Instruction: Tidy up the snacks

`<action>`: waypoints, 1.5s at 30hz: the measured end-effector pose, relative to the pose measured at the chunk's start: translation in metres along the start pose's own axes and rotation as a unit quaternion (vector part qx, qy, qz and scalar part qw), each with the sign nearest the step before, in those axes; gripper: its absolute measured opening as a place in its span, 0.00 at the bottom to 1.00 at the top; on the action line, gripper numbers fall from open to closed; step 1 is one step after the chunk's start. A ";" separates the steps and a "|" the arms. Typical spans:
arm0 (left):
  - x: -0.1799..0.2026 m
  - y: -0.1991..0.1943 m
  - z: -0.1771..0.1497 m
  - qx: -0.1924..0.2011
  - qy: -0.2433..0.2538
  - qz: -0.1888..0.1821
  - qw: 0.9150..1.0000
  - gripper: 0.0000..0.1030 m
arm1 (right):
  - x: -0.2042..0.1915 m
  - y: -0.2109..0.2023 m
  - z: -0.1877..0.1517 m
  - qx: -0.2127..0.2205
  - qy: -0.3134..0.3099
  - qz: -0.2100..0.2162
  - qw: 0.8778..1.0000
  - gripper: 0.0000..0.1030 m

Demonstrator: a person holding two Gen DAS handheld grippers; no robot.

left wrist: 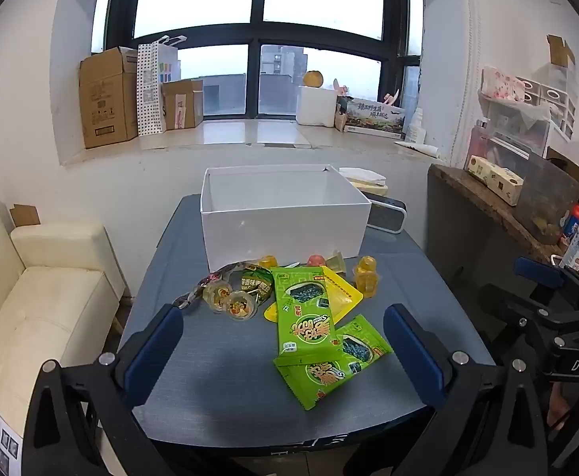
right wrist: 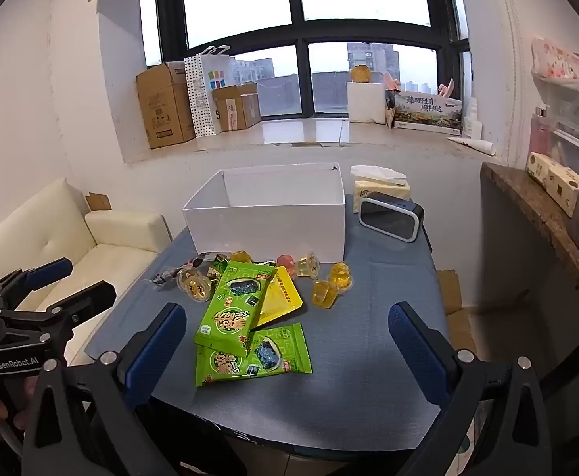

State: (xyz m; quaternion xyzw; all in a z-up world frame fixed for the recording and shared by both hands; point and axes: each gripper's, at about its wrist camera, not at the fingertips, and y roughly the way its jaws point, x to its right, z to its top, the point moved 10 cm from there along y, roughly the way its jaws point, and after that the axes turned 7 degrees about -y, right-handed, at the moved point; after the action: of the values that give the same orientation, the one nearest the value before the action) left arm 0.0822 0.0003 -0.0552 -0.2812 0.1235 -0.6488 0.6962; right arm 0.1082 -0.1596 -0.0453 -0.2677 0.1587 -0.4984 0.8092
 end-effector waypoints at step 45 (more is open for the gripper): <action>0.007 0.002 -0.004 -0.011 0.018 0.000 1.000 1.00 | -0.001 -0.002 0.001 0.002 -0.006 -0.001 1.000 1.00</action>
State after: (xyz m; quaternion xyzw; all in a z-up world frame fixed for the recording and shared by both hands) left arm 0.0825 -0.0077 -0.0581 -0.2776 0.1433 -0.6520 0.6909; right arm 0.1067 -0.1591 -0.0434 -0.2686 0.1529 -0.4977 0.8104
